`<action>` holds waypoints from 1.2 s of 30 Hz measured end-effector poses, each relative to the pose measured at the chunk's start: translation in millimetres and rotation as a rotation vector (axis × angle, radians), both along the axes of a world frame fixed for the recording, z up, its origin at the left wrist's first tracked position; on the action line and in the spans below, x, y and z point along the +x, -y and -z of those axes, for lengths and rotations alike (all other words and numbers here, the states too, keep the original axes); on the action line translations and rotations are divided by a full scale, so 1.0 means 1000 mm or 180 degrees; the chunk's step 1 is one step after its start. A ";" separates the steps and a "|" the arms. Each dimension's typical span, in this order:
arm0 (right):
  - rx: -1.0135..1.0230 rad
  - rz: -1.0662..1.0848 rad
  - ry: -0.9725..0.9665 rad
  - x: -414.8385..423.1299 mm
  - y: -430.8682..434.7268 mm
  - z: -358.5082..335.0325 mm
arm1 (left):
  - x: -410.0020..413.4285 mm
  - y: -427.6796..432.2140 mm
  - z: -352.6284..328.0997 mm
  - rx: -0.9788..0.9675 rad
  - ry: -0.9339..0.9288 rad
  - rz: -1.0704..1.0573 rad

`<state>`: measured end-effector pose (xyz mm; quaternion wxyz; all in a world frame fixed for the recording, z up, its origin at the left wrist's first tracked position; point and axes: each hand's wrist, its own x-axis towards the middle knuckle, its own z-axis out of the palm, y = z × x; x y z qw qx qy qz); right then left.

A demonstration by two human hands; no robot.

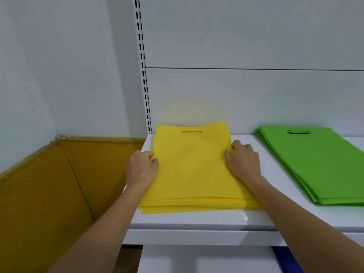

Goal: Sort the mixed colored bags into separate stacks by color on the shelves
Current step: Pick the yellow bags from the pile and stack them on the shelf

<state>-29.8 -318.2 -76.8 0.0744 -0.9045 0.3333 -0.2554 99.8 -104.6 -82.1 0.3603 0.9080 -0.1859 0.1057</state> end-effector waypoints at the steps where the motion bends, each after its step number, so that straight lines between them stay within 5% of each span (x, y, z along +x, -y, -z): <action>1: 0.0026 0.0015 -0.0108 0.001 0.000 0.000 | -0.001 0.000 0.000 0.0159 0.0092 -0.0030; 10: -0.0054 0.0005 0.0013 -0.002 -0.003 -0.002 | -0.009 0.001 -0.002 0.0756 0.0562 -0.0097; 17: -0.0071 0.0133 0.0378 -0.005 -0.005 -0.004 | -0.014 0.002 -0.006 0.0121 0.0336 -0.0164; 21: 0.0419 -0.0320 0.0782 -0.006 -0.005 -0.007 | -0.015 0.001 -0.009 0.0103 0.0223 -0.0254; 28: 0.2242 -0.0702 0.0840 -0.018 0.001 -0.042 | -0.021 -0.022 -0.024 -0.0968 -0.0308 0.0245; 36: 0.1185 -0.0195 0.0775 -0.040 -0.030 -0.048 | -0.037 -0.026 -0.046 -0.0776 -0.0868 0.0420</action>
